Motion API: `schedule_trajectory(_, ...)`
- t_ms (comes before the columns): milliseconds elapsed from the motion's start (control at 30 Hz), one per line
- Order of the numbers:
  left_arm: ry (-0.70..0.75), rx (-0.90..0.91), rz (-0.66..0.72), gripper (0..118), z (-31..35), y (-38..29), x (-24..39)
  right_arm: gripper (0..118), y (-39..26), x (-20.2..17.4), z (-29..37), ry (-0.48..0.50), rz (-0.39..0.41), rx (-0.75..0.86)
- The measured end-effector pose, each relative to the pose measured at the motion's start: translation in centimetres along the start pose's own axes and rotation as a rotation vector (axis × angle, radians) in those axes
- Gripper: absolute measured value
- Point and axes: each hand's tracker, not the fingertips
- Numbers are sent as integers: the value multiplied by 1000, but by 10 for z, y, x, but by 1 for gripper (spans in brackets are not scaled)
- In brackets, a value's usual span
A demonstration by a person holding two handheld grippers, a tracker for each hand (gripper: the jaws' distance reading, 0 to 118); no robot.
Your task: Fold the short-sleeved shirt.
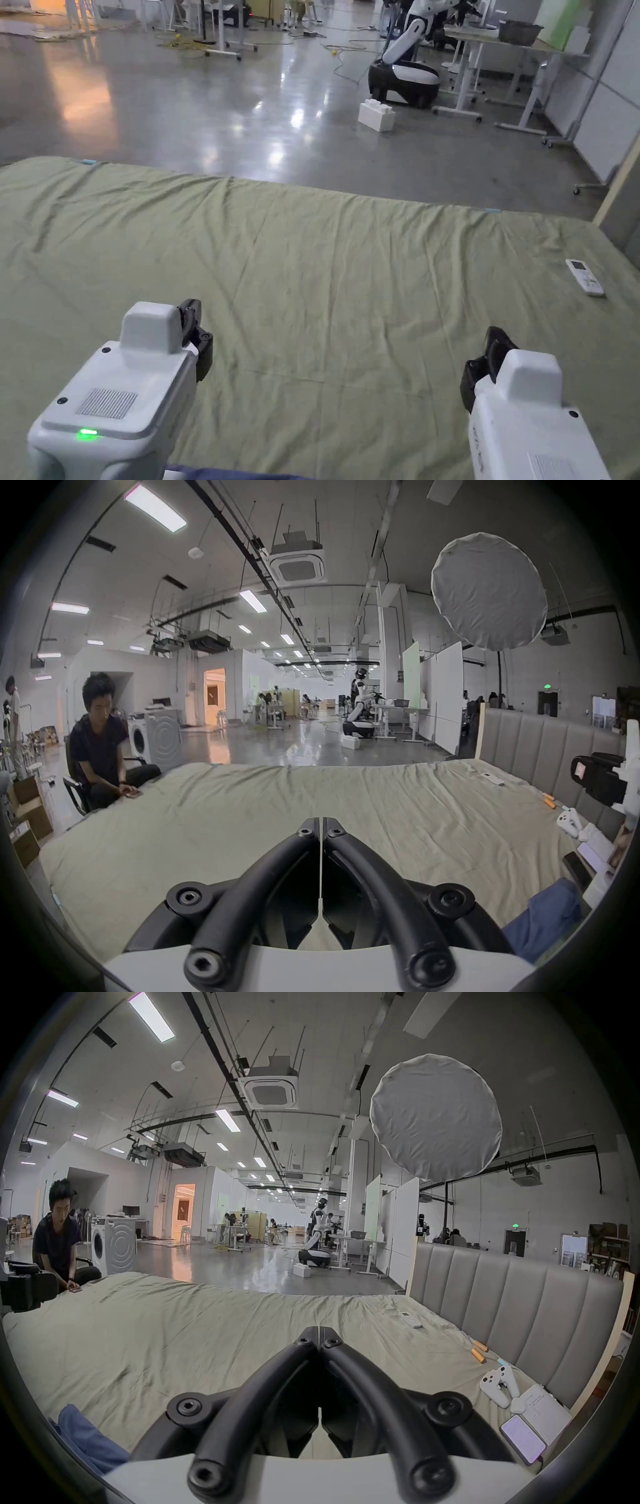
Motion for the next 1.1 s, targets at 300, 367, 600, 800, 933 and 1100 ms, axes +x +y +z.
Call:
schedule_trajectory(300,-171,-330,185,1,-14,-21,-104,0,-13,3,-3,33,32,-67)
schedule_trajectory(367,-203,-435,207,4,-18,-36,-126,0,-17,3,-5,38,40,-83)
schedule_trajectory(600,-325,-640,449,92,-28,-103,-196,0,-28,-3,-6,56,61,-134)
schedule_trajectory(800,-405,-731,712,92,-39,-163,-239,0,-35,-10,-5,72,74,-165)
schedule_trajectory(933,-493,-798,805,92,-47,-205,-247,0,-39,-13,-3,77,83,-183)
schedule_trajectory(1100,-642,-770,951,92,-47,-214,-241,0,-42,-17,0,79,90,-197)
